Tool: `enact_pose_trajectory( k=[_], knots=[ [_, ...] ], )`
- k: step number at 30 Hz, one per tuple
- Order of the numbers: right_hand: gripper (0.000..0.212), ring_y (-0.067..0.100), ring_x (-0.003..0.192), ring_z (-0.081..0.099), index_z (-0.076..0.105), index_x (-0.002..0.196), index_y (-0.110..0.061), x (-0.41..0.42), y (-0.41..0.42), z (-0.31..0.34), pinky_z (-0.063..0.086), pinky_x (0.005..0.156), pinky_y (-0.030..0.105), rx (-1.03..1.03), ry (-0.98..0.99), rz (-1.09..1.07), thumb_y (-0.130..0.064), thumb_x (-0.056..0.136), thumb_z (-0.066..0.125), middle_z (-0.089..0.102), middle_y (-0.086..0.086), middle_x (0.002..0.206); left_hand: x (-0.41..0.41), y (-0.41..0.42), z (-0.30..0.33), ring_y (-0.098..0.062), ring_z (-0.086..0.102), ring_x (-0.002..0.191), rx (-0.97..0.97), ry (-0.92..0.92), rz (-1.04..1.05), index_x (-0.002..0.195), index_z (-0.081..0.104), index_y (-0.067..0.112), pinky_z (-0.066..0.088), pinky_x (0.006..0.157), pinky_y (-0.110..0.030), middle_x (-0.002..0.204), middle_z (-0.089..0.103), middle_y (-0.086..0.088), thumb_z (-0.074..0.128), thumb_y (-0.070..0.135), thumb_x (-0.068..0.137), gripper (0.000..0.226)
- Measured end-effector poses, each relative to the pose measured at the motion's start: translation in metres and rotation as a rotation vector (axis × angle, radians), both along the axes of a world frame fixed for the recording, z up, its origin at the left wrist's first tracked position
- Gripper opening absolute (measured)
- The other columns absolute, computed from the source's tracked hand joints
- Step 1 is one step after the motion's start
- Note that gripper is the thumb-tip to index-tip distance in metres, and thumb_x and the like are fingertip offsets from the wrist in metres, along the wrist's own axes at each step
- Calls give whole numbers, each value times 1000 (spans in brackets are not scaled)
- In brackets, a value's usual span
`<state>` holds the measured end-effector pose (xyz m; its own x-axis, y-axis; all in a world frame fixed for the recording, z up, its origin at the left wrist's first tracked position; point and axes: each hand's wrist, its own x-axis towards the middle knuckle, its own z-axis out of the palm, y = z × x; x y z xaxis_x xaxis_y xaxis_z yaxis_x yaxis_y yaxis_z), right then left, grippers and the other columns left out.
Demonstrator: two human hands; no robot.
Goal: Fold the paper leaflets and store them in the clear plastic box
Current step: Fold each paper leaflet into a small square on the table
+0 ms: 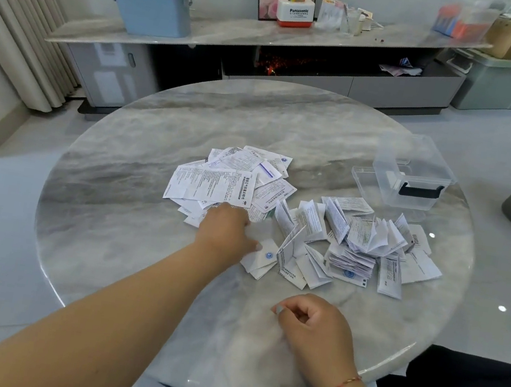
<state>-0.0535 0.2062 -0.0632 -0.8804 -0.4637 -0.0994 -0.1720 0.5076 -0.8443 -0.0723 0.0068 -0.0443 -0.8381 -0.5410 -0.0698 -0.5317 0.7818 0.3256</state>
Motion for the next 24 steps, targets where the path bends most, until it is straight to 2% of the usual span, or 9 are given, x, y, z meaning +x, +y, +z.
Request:
enact_pose_trajectory(
  k=[2,4,7,9,11,13,17,20,24],
  knots=[
    [21,-3,72,57,69,62,-30,0,0,-1,41,60,9,-2,9,4,-18,79,66,66,-13,70,9,3,-1,-26,49,102,-78,75,-90,97,60,13,44,78,-34,106,52,-6,62,14,84,13],
    [24,-4,75,57,67,60,-32,-1,1,-1,41,62,8,-7,22,9,-17,79,66,67,-14,71,23,6,-3,-25,49,104,-171,56,-215,100,60,13,46,79,-37,106,52,-6,52,11,87,16],
    [22,-3,76,58,69,62,-29,0,2,-2,41,64,8,-17,27,17,-15,78,66,68,-12,72,41,6,-12,-20,47,102,-175,23,-350,95,63,15,43,82,-35,102,55,-1,38,52,91,44],
    [19,-2,77,57,70,63,-27,0,2,-2,42,64,8,-15,36,21,-16,79,66,68,-11,73,46,6,-14,-22,48,100,-118,37,-327,87,65,17,41,83,-35,99,57,0,27,61,91,58],
    [21,-3,76,57,69,62,-29,0,1,-3,41,63,8,-11,46,23,-17,79,66,68,-12,72,43,6,-14,-25,49,104,-98,42,-219,100,63,20,40,87,-34,104,56,-3,45,55,90,41],
    [23,-4,75,57,67,60,-32,0,0,-4,41,62,8,-11,51,26,-18,79,66,67,-14,72,41,8,-11,-26,49,107,-86,-27,-66,114,55,18,42,89,-35,111,54,-5,62,56,80,52],
    [25,-1,69,57,65,60,-34,-1,-2,-5,40,57,9,-25,27,0,-18,80,65,67,-11,68,42,13,-4,-26,52,100,-54,-52,2,102,56,14,42,75,-33,108,54,-6,62,47,84,38],
    [16,7,64,54,65,80,-38,1,-2,-3,41,59,17,-148,70,-28,-22,80,63,59,-7,71,59,18,18,-24,54,90,-110,79,-93,87,52,18,35,62,-29,96,50,0,50,33,95,17],
    [36,5,74,50,51,118,-44,5,-6,4,42,66,11,-134,415,141,-44,82,53,45,-21,100,83,33,42,-24,57,82,-178,125,-436,95,63,20,47,64,-35,93,53,1,54,23,92,10]
  ],
)
